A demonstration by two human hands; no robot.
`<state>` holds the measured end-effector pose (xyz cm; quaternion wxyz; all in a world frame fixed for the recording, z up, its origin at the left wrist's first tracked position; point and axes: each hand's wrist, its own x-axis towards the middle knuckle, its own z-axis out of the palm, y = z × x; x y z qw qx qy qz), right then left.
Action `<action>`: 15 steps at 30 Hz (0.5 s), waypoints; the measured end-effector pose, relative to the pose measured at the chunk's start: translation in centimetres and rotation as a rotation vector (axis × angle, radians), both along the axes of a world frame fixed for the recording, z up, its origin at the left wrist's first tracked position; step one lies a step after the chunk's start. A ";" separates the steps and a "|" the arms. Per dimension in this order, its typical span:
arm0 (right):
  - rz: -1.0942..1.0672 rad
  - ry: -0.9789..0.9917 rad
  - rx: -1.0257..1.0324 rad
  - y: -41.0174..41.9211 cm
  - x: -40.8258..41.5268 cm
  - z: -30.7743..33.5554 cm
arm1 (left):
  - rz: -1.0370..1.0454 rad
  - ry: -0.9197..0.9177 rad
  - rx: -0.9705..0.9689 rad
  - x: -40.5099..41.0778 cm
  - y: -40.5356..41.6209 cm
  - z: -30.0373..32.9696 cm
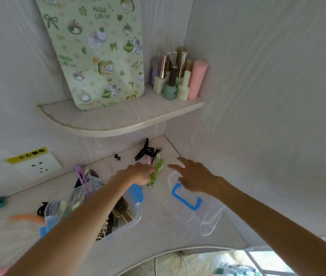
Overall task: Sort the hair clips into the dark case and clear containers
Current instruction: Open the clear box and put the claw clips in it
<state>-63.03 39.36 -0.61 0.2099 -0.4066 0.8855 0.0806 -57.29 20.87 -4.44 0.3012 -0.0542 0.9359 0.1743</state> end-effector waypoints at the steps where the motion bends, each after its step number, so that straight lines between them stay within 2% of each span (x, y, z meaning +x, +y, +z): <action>1: 0.021 -0.017 0.020 -0.7 -0.1 -0.4 | -0.025 -0.012 0.014 -0.5 -0.2 -0.3; 3: 0.024 0.001 0.065 -1.9 -0.7 -1.1 | -0.017 0.065 -0.017 -1.6 -0.5 -0.5; 6: -0.031 0.002 0.113 -3.7 -2.2 -2.2 | 0.165 0.281 -0.194 -3.4 -1.8 -0.2; 8: -0.050 -0.042 0.148 -4.9 -3.2 -3.0 | 0.232 0.240 -0.243 -4.1 -2.9 -0.5; 11: -0.076 -0.083 0.101 -6.1 -4.4 -3.7 | 0.299 0.180 -0.144 -4.6 -3.8 -1.6; 15: -0.016 0.121 -0.020 -6.5 -6.2 -4.2 | 0.357 0.271 -0.213 -4.4 -4.7 -2.0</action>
